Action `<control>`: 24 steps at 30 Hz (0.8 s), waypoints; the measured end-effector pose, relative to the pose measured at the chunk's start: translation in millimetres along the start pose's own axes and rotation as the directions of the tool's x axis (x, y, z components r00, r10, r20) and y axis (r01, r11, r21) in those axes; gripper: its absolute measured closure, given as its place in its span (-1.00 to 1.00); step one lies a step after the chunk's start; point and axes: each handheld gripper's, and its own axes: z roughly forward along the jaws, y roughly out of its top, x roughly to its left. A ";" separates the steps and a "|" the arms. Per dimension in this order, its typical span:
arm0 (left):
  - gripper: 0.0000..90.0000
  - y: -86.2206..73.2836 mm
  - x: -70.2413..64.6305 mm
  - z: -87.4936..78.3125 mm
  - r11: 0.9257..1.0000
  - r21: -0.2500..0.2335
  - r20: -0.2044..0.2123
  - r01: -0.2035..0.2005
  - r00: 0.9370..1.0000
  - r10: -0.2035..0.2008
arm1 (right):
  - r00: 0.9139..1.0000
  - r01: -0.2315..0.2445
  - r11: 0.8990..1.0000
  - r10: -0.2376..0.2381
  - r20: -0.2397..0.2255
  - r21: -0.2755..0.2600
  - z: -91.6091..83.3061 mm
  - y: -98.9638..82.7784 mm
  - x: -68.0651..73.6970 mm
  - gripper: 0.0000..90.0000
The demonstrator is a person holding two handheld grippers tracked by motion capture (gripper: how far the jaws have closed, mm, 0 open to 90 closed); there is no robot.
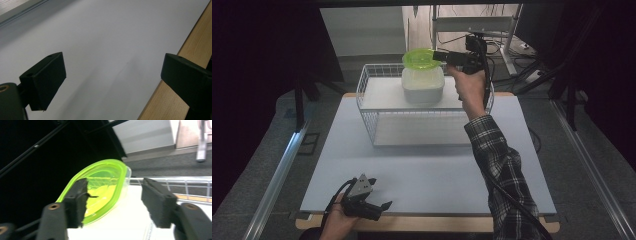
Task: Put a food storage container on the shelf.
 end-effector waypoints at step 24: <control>-0.87 0.1 -0.3 1.3 1.000 0.006 -0.002 -0.005 1.000 0.005 | 0.978 0.205 0.977 -0.201 -0.059 0.065 -24.9 -39.9 -2.1 -0.78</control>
